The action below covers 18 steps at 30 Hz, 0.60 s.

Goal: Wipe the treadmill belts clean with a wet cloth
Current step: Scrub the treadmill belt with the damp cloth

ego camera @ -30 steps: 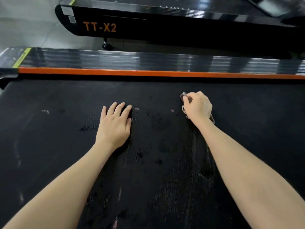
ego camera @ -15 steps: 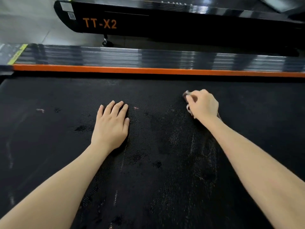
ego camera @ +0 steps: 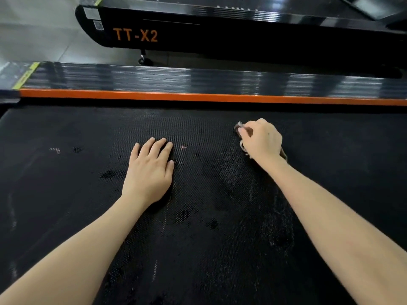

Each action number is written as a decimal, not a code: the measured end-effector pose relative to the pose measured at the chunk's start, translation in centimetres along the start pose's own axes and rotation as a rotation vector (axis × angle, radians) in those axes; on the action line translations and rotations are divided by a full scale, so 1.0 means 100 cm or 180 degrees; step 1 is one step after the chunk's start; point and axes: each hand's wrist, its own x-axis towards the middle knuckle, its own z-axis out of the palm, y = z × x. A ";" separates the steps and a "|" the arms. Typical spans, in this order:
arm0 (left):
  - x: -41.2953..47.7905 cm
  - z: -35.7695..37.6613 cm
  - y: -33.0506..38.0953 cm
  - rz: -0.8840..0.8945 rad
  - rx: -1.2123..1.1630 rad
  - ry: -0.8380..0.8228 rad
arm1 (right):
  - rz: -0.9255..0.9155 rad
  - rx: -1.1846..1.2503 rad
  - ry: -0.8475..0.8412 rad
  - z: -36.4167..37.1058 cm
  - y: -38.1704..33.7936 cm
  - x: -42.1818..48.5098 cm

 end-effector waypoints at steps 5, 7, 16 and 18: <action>0.000 -0.001 -0.001 0.0003 0.0005 -0.0017 | -0.0708 0.0473 0.0023 -0.007 -0.033 -0.064; 0.000 -0.001 -0.001 0.0007 0.0019 -0.0020 | -0.1453 0.0848 -0.0227 -0.012 -0.037 -0.095; 0.000 0.002 -0.003 -0.0011 0.0048 -0.0008 | 0.1251 -0.0257 0.0257 0.005 0.031 0.042; 0.001 0.002 -0.002 -0.0005 0.0028 0.0002 | 0.1199 -0.0245 0.0270 0.013 0.000 0.047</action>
